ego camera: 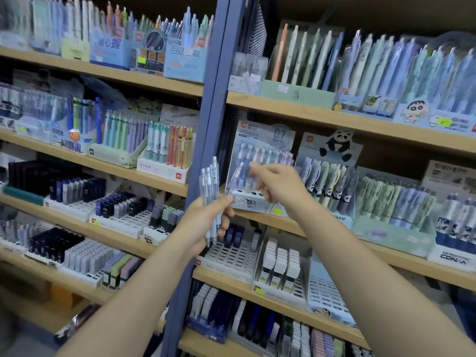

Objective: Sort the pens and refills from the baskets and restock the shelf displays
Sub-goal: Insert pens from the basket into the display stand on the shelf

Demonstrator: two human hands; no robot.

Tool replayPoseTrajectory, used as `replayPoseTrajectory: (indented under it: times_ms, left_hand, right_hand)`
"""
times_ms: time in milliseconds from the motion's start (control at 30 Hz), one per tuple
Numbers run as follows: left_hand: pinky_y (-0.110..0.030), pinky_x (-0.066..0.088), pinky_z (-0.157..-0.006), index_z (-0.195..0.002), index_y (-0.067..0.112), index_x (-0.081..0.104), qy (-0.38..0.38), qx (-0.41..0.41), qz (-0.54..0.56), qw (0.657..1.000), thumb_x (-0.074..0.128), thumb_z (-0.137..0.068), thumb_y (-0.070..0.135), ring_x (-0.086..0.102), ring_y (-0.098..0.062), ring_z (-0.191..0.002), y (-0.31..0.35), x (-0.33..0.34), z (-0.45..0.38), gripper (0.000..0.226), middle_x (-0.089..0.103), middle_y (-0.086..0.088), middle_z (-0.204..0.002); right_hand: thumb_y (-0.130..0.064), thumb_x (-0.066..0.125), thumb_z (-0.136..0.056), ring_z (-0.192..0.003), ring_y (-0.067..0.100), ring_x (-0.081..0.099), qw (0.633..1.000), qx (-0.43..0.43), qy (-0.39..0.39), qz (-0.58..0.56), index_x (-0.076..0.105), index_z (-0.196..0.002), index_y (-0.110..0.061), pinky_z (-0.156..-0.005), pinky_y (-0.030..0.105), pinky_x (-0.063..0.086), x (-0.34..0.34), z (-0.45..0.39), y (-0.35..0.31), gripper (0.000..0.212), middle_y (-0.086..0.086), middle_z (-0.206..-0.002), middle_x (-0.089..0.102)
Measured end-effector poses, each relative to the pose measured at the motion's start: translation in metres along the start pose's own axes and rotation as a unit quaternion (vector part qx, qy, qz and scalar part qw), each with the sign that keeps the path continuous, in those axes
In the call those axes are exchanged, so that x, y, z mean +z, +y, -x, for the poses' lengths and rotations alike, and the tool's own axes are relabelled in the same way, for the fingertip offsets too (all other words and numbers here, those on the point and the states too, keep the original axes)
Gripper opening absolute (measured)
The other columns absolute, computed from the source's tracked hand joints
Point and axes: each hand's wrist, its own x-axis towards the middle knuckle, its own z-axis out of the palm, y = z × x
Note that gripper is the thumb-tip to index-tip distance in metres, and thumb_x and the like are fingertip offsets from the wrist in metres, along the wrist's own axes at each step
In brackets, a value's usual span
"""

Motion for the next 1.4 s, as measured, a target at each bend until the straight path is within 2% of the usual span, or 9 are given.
replayPoseTrajectory:
  times_ms: [133, 233, 367, 533, 667, 800, 1133, 1233, 1400]
  left_hand:
    - [-0.024, 0.037, -0.043, -0.111, 0.01, 0.063, -0.018, -0.004, -0.027, 0.999, 0.067, -0.095, 0.028, 0.051, -0.017, -0.052, -0.005, 0.018, -0.001, 0.025, 0.064, -0.008, -0.076]
    - [-0.023, 0.036, -0.041, -0.111, 0.009, 0.064, -0.023, -0.01, -0.05, 0.998, 0.066, -0.095, 0.033, 0.05, -0.017, -0.049, -0.008, 0.029, 0.0, 0.029, 0.065, -0.008, -0.078]
    - [-0.025, 0.036, -0.04, -0.11, 0.008, 0.067, 0.017, -0.008, -0.082, 0.996, 0.069, -0.095, 0.029, 0.046, -0.015, -0.045, -0.012, 0.033, -0.002, 0.026, 0.07, -0.006, -0.079]
    - [-0.027, 0.037, -0.043, -0.1, 0.013, 0.07, 0.077, 0.025, -0.106, 0.991, 0.078, -0.088, 0.018, 0.041, -0.012, -0.043, -0.018, 0.047, -0.011, 0.016, 0.063, -0.011, -0.076]
    - [-0.024, 0.036, -0.04, -0.11, 0.004, 0.06, 0.063, -0.004, -0.126, 0.99, 0.07, -0.094, 0.027, 0.041, -0.011, -0.042, -0.019, 0.056, -0.015, 0.029, 0.062, -0.007, -0.075]
    - [-0.022, 0.032, -0.037, -0.116, 0.0, 0.05, 0.017, -0.046, -0.147, 0.988, 0.058, -0.101, 0.031, 0.044, -0.011, -0.04, -0.019, 0.058, -0.018, 0.036, 0.054, -0.001, -0.055]
    - [-0.019, 0.035, -0.037, -0.105, -0.005, 0.061, -0.041, -0.026, -0.089, 0.995, 0.058, -0.101, 0.018, 0.05, -0.009, -0.045, -0.018, 0.057, -0.013, 0.023, 0.063, -0.004, -0.066]
    - [-0.019, 0.039, -0.04, -0.11, -0.002, 0.067, -0.037, -0.031, -0.04, 0.998, 0.059, -0.1, 0.019, 0.054, -0.012, -0.054, -0.02, 0.053, -0.015, 0.024, 0.068, -0.01, -0.08]
    - [-0.019, 0.04, -0.041, -0.114, -0.001, 0.066, -0.03, -0.036, -0.01, 0.999, 0.061, -0.098, 0.016, 0.056, -0.012, -0.062, -0.021, 0.051, -0.014, 0.024, 0.071, -0.01, -0.084]
  right_hand:
    - [-0.04, 0.069, -0.092, -0.053, 0.017, 0.05, 0.996, -0.005, -0.087, -0.003, 0.065, -0.075, -0.012, -0.048, 0.025, 0.039, 0.002, 0.018, 0.007, 0.032, 0.007, -0.064, 0.061]
    - [-0.028, 0.066, -0.096, -0.054, 0.021, 0.051, 0.998, -0.002, -0.042, -0.056, 0.06, -0.073, -0.01, -0.047, 0.027, 0.039, -0.008, 0.018, 0.015, 0.029, 0.011, -0.07, 0.065]
    - [-0.023, 0.063, -0.098, -0.05, 0.018, 0.055, 0.987, 0.035, 0.009, -0.155, 0.065, -0.092, 0.002, -0.046, 0.025, 0.043, -0.029, 0.015, 0.025, 0.026, 0.005, -0.071, 0.065]
    - [-0.023, 0.06, -0.1, -0.06, 0.016, 0.065, 0.982, 0.063, 0.041, -0.172, 0.07, -0.096, -0.001, -0.06, 0.028, 0.054, -0.042, 0.016, 0.035, 0.025, 0.009, -0.076, 0.068]
    - [-0.023, 0.057, -0.101, -0.062, 0.014, 0.063, 0.983, 0.037, 0.116, -0.138, 0.071, -0.095, -0.007, -0.067, 0.031, 0.057, -0.059, 0.011, 0.034, 0.022, 0.008, -0.076, 0.069]
    - [-0.019, 0.051, -0.103, -0.064, 0.013, 0.062, 0.98, -0.015, 0.18, -0.086, 0.069, -0.097, -0.013, -0.071, 0.033, 0.057, -0.074, 0.002, 0.033, 0.02, 0.003, -0.073, 0.066]
    - [-0.017, 0.047, -0.105, -0.068, 0.016, 0.066, 0.993, 0.004, 0.115, 0.01, 0.068, -0.104, -0.007, -0.072, 0.028, 0.06, -0.072, -0.019, 0.048, 0.023, 0.01, -0.08, 0.068]
    - [-0.017, 0.044, -0.106, -0.065, 0.016, 0.065, 0.994, 0.02, 0.092, 0.052, 0.066, -0.09, -0.009, -0.064, 0.026, 0.056, -0.068, -0.025, 0.047, 0.028, 0.016, -0.083, 0.069]
    - [-0.022, 0.062, -0.098, -0.053, 0.013, 0.064, 0.981, 0.005, 0.158, 0.111, 0.073, -0.084, -0.004, -0.069, 0.031, 0.056, -0.063, -0.032, 0.046, 0.025, 0.009, -0.067, 0.069]
